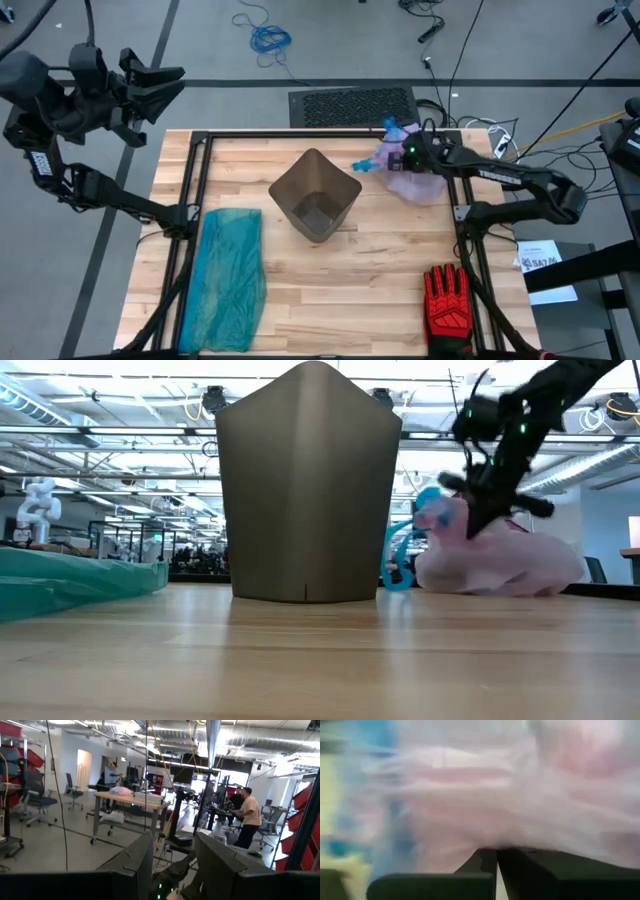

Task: Place trash/remove bag and relplace
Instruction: Remove the trash bag from the trash bin, then insert a new trash bag into the bin

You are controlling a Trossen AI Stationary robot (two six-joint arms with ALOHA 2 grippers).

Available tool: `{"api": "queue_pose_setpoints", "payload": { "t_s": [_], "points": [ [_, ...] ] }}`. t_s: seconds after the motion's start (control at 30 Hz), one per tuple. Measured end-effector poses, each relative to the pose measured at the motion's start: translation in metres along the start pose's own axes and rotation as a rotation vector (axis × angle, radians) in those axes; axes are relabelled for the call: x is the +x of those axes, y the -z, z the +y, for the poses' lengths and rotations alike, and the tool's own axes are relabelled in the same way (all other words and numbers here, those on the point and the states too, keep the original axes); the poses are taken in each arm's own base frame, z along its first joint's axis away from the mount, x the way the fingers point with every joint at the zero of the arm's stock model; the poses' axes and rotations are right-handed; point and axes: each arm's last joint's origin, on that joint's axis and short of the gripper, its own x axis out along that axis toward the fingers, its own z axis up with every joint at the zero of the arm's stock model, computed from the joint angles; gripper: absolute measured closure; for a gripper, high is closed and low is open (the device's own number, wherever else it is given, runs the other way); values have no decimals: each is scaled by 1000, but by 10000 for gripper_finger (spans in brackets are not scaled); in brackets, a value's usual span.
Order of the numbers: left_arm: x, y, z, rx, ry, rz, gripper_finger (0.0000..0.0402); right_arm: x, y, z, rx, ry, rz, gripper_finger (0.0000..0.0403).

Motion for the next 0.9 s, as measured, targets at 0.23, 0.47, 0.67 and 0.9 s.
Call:
{"api": "queue_pose_setpoints", "payload": {
  "t_s": [0.23, 0.47, 0.67, 0.9],
  "points": [
    [-2, 16, -3, -137, 130, 195, 260, -70, -42, 19, -62, -65, -188, 403],
    [6, 51, -5, -307, 200, 604, 268, -146, -83, 29, -172, -10, -390, 403],
    [42, 90, -6, -313, 57, 925, 297, -189, -104, 30, -179, -54, -488, 403],
    [85, 134, -7, -222, 11, 1100, 358, -210, -111, 33, -196, -106, -531, 395]
  ]
}}
